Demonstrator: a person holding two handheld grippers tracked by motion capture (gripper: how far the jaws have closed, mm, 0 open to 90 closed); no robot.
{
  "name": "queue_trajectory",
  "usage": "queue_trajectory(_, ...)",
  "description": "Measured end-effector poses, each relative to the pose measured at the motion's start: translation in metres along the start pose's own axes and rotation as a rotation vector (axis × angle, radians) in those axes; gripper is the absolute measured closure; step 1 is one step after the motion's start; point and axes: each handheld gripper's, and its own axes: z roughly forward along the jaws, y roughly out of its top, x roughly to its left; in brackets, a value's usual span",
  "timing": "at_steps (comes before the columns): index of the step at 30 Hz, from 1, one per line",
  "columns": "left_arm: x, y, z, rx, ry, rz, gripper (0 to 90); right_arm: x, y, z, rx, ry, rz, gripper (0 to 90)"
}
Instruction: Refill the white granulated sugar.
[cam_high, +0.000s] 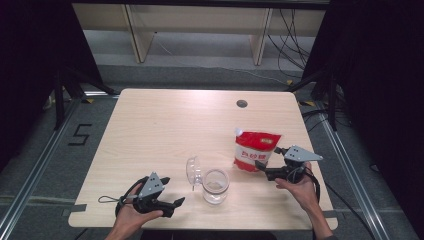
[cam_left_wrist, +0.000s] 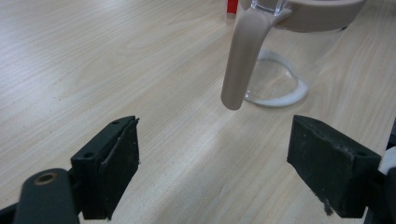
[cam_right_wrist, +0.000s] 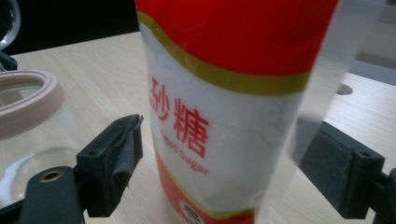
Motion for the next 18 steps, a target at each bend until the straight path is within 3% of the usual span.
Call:
queue_trajectory(2, 0.001, 0.0, 0.0, 0.001, -0.002, 0.023, 16.4, -0.001, -0.001, 0.003, -0.006, 0.03, -0.011, 19.7)
queue_trajectory(3, 0.0, 0.0, 0.0, 0.0, -0.004, 0.0, 16.4, -0.003, -0.001, 0.005, -0.034, 0.028, -0.029, 21.5)
queue_trajectory(4, 0.0, 0.0, 0.0, 0.003, -0.009, 0.004, 16.4, -0.002, -0.001, 0.005, -0.015, 0.049, -0.005, 22.7)
queue_trajectory(5, 0.0, 0.0, 0.0, 0.001, -0.006, 0.004, 16.4, -0.003, -0.002, 0.007, -0.019, 0.058, -0.002, 24.0)
queue_trajectory(6, 0.0, 0.0, 0.0, 0.002, -0.011, 0.009, 16.4, -0.006, -0.001, 0.008, -0.027, 0.05, -0.036, 26.0)
queue_trajectory(7, 0.0, 0.0, 0.0, 0.002, -0.012, 0.008, 16.4, -0.005, -0.002, 0.008, -0.02, 0.073, -0.015, 28.1)
queue_trajectory(8, 0.0, 0.0, 0.0, 0.003, -0.011, 0.009, 16.4, -0.005, -0.003, 0.009, -0.028, 0.057, -0.018, 29.7)
queue_trajectory(9, 0.0, 0.0, 0.0, 0.002, -0.011, 0.008, 16.4, -0.005, -0.003, 0.01, -0.01, 0.077, -0.005, 31.8)
queue_trajectory(12, 0.0, 0.0, 0.0, 0.003, -0.011, 0.009, 16.4, -0.006, -0.005, 0.013, -0.013, 0.063, -0.034, 36.6)
queue_trajectory(14, 0.001, 0.001, 0.0, 0.007, -0.005, 0.042, 16.4, -0.006, -0.005, 0.012, -0.007, 0.061, -0.029, 37.7)
queue_trajectory(15, 0.001, 0.001, 0.0, 0.01, -0.001, 0.045, 16.4, -0.004, -0.005, 0.013, -0.017, 0.042, -0.013, 38.2)
queue_trajectory(16, 0.001, 0.001, 0.0, 0.014, -0.002, 0.049, 16.4, -0.004, -0.003, 0.01, 0.017, 0.051, -0.018, 38.6)
queue_trajectory(17, 0.001, 0.001, 0.0, 0.009, -0.009, 0.042, 16.4, -0.002, -0.003, 0.011, 0.007, 0.033, -0.029, 39.2)
queue_trajectory(18, 0.001, 0.001, 0.0, 0.012, -0.004, 0.047, 16.4, 0.001, -0.003, 0.01, 0.028, 0.036, 0.003, 39.5)
